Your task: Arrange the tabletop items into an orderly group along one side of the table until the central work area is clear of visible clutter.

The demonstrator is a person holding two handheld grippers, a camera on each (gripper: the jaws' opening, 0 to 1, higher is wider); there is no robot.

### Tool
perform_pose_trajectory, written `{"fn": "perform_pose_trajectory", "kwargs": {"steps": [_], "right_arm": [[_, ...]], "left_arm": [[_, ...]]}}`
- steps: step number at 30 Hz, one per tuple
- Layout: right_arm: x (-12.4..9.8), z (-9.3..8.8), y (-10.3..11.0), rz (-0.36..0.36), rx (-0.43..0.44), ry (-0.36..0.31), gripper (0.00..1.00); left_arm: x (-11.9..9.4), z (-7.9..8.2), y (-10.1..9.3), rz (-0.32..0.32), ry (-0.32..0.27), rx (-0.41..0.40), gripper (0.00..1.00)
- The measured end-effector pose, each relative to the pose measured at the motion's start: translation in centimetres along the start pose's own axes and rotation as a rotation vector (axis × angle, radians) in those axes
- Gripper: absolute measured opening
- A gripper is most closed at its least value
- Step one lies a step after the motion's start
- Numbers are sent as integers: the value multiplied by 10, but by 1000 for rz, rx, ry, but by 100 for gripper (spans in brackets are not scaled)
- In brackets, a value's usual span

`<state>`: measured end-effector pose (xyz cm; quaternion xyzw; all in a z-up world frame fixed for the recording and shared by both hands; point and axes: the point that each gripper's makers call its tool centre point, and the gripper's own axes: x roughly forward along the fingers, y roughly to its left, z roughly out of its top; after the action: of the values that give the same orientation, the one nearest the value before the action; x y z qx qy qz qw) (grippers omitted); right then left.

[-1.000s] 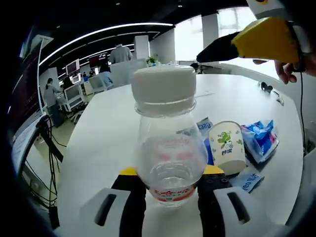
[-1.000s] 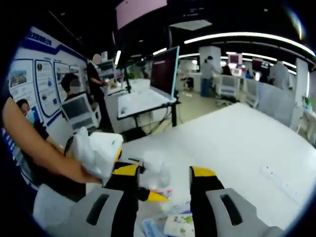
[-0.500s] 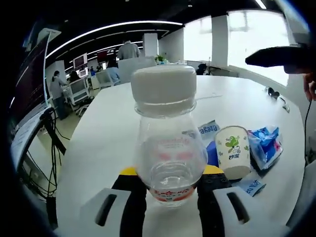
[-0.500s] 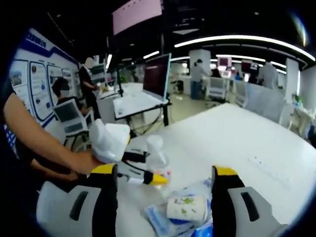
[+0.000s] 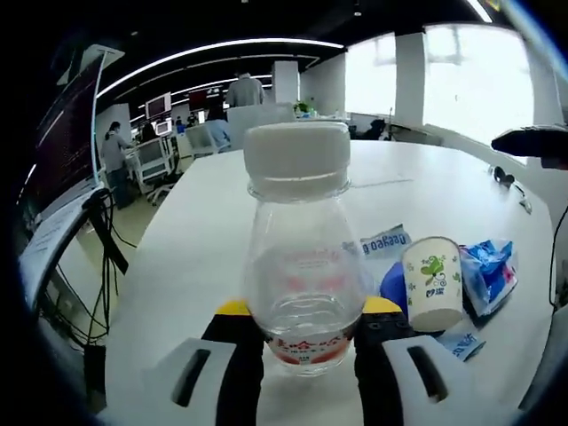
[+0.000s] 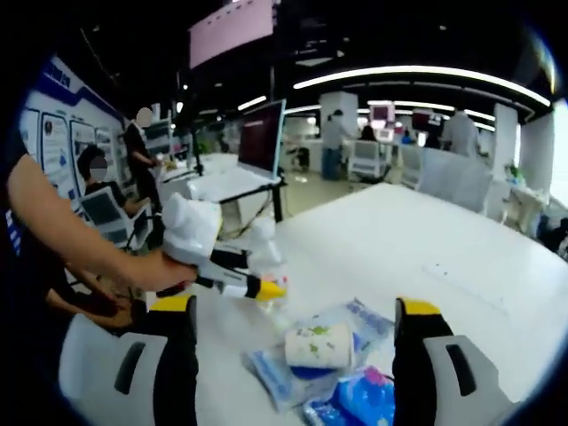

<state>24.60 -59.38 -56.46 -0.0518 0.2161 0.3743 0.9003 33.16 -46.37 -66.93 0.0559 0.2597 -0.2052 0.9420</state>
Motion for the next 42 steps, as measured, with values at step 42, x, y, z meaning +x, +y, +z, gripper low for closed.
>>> {"fn": "perform_pose_trajectory", "kwargs": {"steps": [42], "right_arm": [[-74, -72, -30, -184, 161, 47, 87]], "left_arm": [[49, 25, 76, 170, -43, -52, 39]]}}
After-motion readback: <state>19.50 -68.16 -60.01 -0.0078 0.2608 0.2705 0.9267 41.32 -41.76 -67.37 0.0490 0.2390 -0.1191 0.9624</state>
